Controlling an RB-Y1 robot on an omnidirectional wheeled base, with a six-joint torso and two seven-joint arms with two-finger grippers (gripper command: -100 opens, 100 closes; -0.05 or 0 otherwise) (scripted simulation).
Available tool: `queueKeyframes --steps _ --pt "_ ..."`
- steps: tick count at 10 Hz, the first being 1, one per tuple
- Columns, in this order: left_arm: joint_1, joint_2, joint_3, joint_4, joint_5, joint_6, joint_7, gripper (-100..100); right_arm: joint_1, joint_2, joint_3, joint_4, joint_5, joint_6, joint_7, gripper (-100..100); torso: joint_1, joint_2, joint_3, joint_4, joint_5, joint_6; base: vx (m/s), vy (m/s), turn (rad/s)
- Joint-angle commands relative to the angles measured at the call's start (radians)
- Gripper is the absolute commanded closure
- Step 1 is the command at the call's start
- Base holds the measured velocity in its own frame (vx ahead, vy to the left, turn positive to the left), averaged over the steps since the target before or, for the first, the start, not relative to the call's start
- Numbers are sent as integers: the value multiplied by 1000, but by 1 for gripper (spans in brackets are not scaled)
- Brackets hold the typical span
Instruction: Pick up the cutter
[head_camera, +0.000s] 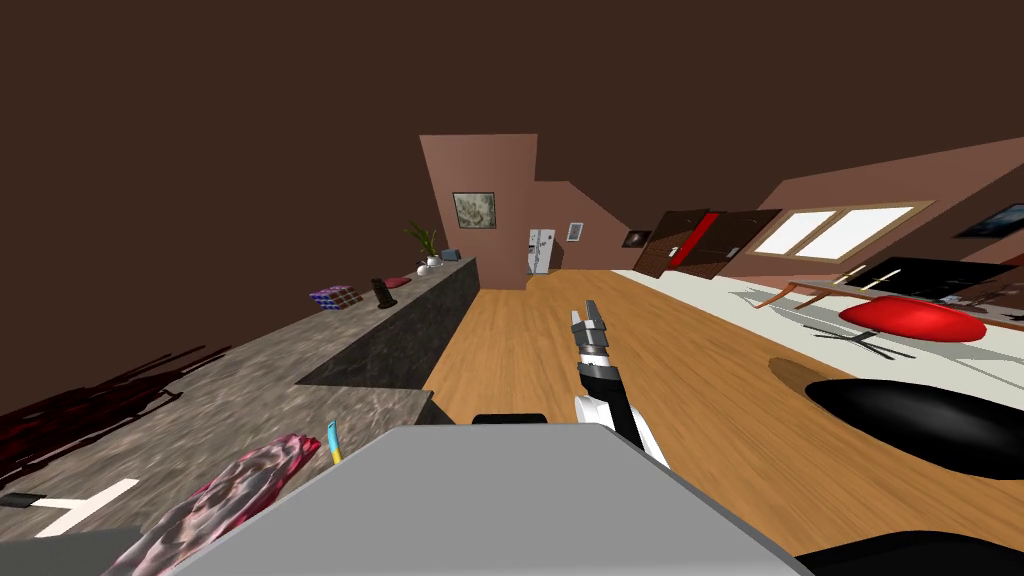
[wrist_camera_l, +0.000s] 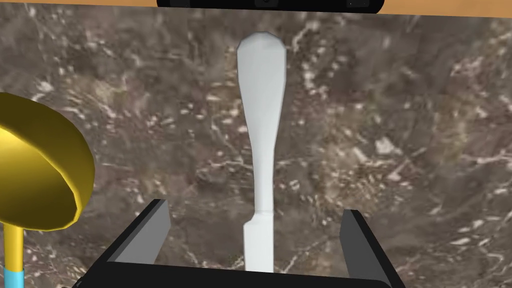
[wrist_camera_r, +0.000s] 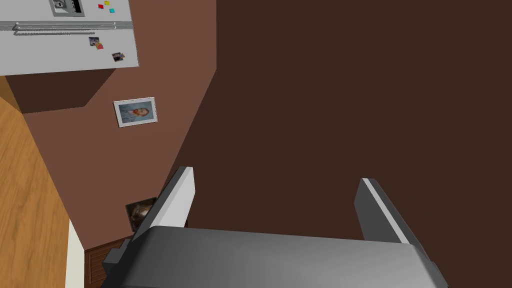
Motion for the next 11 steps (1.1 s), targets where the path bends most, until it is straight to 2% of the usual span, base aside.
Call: queueKeyframes --steps 1,4,7,8,9,11 --pt "-31 0 -35 22 -4 -7 -4 -100 0 0 0 0 0 0 0 0 0 0 0 0 0 0 7 -4 -15" --pt "-78 0 -88 55 -9 -18 -10 -100 0 0 0 0 0 0 0 0 -1 0 0 0 0 0 10 -12 -9" --pt "-156 -1 -176 110 -19 -36 -21 -100 0 0 0 0 0 0 0 0 -2 0 0 0 0 0 12 -15 -13" --pt "-140 -1 -157 98 -17 -31 -18 -100 0 0 0 0 0 0 0 0 -1 0 0 0 0 0 6 -6 -2" --pt "-142 -1 -160 100 -17 -33 -19 100 0 0 0 0 0 0 0 0 -1 0 0 0 0 0 0 0 0" --pt "-142 -1 -160 100 -17 -33 -19 100 0 0 0 0 0 0 0 0 -1 0 0 0 0 0 0 0 0"
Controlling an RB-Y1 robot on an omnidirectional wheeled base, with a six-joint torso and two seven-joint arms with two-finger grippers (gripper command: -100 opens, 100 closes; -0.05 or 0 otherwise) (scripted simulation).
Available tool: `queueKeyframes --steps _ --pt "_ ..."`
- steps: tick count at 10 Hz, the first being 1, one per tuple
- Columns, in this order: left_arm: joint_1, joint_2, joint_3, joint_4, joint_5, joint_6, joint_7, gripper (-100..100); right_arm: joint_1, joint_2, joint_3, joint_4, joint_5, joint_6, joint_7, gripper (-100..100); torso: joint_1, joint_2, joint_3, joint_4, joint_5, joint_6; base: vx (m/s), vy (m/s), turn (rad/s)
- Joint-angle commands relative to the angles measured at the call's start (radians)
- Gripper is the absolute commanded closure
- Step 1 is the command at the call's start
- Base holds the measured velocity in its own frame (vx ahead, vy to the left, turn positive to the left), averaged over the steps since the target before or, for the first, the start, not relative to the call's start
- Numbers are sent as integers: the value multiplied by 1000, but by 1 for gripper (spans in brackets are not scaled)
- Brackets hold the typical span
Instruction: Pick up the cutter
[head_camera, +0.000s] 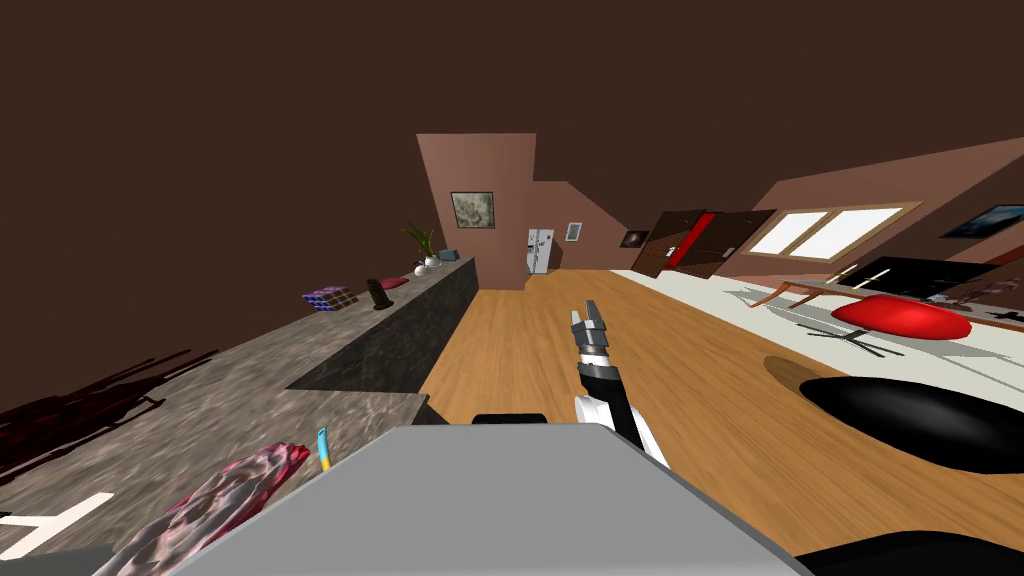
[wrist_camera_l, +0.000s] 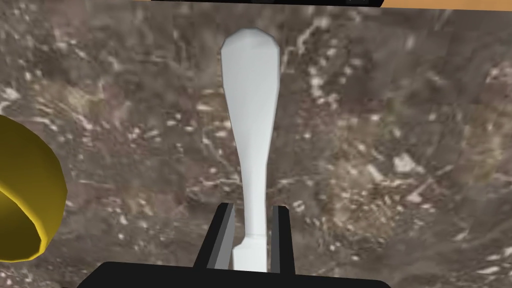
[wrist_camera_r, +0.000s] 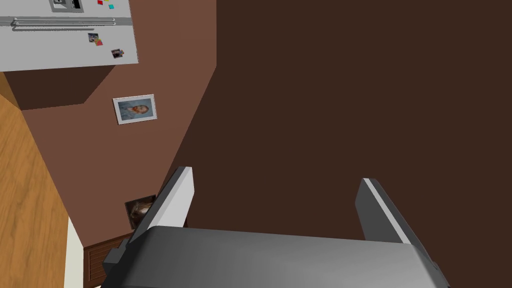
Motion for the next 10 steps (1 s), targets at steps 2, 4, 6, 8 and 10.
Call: queueKeyframes --steps 2,4,6,8,10 --pt "0 0 0 0 0 0 0 100 0 0 0 0 0 0 0 0 0 0 0 0 0 0 0 0 0" --pt "33 0 37 -23 4 7 4 100 0 0 0 0 0 0 0 0 0 0 0 0 0 0 -5 3 8" --pt "64 1 72 -45 8 15 8 100 0 0 0 0 0 0 0 0 1 1 0 0 0 0 -13 15 11" --pt "95 1 107 -67 12 22 12 100 0 0 0 0 0 0 0 0 1 1 0 0 0 0 -9 12 8" --pt "126 1 142 -89 15 29 16 100 0 0 0 0 0 0 0 0 0 1 0 0 0 0 -7 9 10"
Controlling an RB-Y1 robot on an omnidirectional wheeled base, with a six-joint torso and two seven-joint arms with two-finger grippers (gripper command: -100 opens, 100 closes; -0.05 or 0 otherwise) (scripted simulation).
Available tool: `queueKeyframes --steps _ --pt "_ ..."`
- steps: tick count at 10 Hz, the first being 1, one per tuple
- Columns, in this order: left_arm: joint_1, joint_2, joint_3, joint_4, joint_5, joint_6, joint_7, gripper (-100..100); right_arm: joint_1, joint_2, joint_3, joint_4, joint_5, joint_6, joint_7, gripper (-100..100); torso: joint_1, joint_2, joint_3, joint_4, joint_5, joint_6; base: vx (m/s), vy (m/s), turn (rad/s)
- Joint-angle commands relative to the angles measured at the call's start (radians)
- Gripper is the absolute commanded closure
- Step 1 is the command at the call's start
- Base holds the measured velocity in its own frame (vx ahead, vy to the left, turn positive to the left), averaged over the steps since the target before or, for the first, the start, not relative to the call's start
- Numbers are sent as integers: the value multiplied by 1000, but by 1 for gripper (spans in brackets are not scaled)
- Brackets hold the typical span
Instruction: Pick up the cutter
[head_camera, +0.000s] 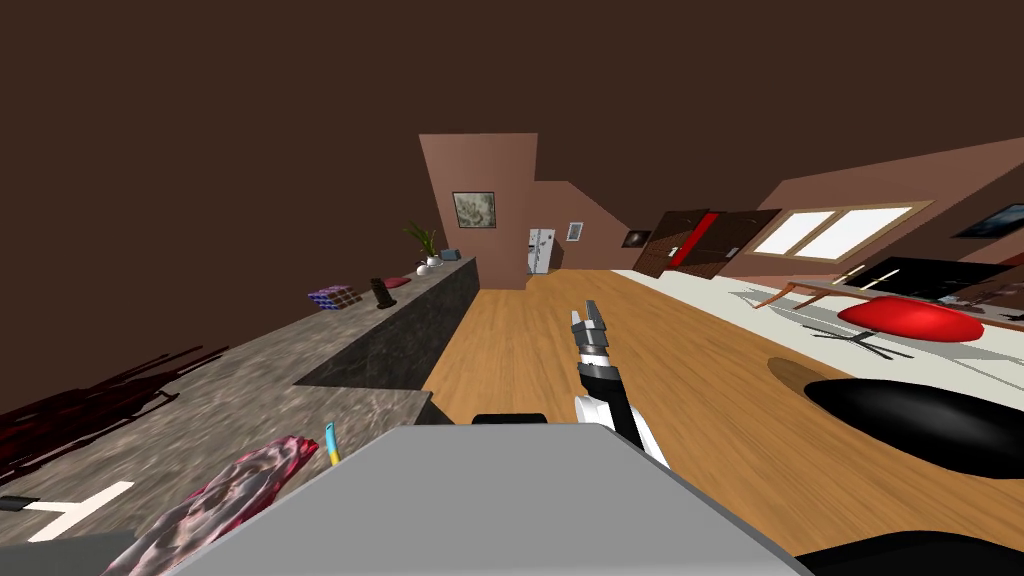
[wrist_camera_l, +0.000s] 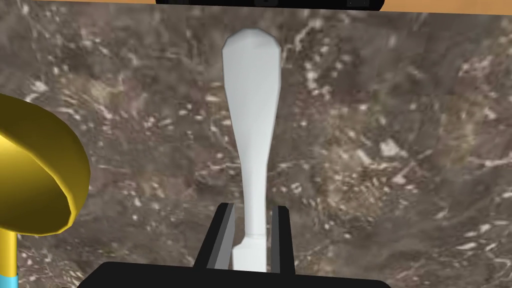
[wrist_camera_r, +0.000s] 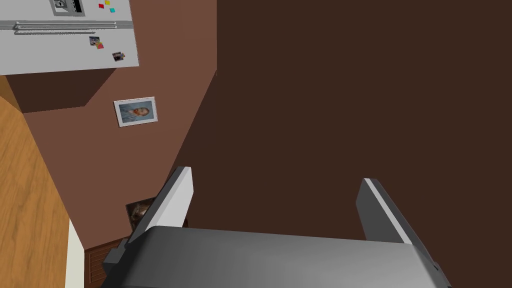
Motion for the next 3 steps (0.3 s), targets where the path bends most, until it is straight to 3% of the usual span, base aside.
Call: queueKeyframes --steps 1,2,3 --pt "29 1 32 -19 4 6 3 100 0 0 0 0 0 0 0 0 0 0 0 0 0 0 -8 10 10" --pt "14 1 16 -10 2 4 3 100 0 0 0 0 0 0 0 0 0 0 0 0 0 0 0 0 0" --pt "15 1 18 -11 2 5 3 0 0 0 0 0 0 0 0 0 0 0 0 0 0 0 0 0 0"
